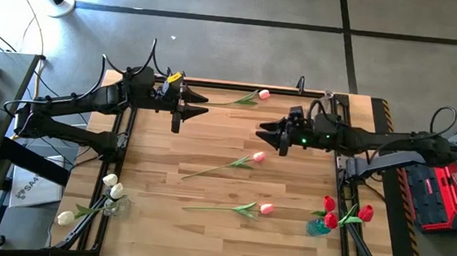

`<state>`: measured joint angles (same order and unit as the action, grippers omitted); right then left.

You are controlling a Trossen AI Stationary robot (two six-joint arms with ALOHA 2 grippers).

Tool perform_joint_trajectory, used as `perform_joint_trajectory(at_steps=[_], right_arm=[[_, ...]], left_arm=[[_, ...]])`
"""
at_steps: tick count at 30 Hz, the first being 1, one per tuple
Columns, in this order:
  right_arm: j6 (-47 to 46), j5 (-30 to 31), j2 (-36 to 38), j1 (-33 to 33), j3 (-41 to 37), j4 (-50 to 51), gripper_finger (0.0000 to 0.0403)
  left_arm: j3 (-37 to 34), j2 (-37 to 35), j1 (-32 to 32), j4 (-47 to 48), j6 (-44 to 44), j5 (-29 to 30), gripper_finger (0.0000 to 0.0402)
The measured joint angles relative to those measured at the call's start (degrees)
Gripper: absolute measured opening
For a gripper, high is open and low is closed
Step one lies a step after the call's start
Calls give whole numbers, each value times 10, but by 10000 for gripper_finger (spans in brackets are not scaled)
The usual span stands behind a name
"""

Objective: Sort flowers into vase by color
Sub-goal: Put the bottom pink flower into the top transparent vase

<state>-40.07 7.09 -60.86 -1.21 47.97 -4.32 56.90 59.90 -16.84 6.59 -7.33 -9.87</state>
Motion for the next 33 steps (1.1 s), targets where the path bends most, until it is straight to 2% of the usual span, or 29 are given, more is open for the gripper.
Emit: perform_joint_trajectory(at_steps=[10,14,24,33], right_arm=[[-1,-3,8,-10,0,42,253],[-17,-35,10,-22,0,76,233],[-125,-39,10,-41,0,202,192],[-234,5,10,-41,0,329,165]], left_arm=[[0,0,0,0,0,0,159],[0,0,0,0,-1,0,159],[0,0,0,-2,-1,0,159],[0,0,0,-5,-31,0,159]])
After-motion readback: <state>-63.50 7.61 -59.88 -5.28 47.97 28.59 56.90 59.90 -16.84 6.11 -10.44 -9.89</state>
